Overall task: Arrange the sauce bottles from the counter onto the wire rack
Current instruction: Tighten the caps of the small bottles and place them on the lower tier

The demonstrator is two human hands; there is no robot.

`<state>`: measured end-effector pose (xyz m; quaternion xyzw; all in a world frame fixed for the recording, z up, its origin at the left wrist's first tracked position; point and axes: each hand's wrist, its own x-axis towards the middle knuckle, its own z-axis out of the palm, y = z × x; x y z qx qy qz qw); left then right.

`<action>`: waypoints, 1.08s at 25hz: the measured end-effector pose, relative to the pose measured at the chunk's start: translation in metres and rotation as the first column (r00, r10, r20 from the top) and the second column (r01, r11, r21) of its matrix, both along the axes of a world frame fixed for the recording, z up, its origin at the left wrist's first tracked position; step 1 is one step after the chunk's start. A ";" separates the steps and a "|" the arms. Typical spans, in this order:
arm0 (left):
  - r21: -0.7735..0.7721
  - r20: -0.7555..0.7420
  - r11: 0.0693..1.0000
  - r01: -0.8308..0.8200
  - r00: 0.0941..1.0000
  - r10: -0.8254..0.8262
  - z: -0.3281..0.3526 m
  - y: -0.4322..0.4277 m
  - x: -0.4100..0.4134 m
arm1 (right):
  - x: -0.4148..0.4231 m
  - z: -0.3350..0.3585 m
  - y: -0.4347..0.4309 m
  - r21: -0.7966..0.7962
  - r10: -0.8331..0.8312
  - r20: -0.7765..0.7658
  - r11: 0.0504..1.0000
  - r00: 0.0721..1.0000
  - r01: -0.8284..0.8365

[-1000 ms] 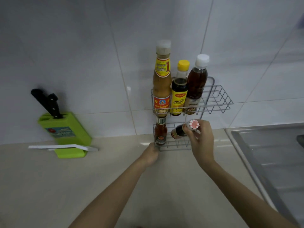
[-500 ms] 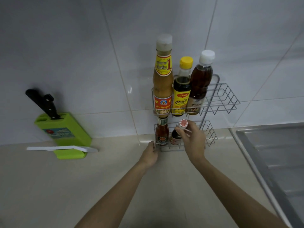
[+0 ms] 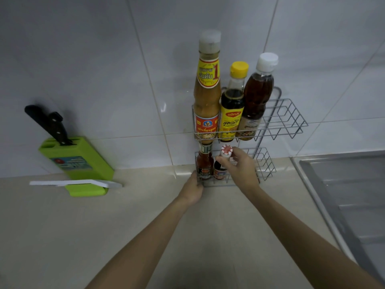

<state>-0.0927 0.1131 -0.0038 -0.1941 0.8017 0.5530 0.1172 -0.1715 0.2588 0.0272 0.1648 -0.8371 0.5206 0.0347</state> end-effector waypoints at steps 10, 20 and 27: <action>-0.028 0.046 0.999 0.034 0.998 -0.033 0.007 -0.001 0.000 | 0.001 -0.012 0.011 0.019 0.124 0.105 0.992 0.987 -0.127; -0.052 0.054 0.998 0.043 0.998 -0.040 0.003 -0.003 -0.002 | -0.019 -0.003 0.003 0.197 0.109 0.036 0.974 0.993 -0.114; -0.072 0.027 0.997 0.022 0.999 -0.021 0.000 -0.002 -0.005 | -0.013 -0.016 0.010 0.161 0.164 0.032 0.973 0.986 -0.167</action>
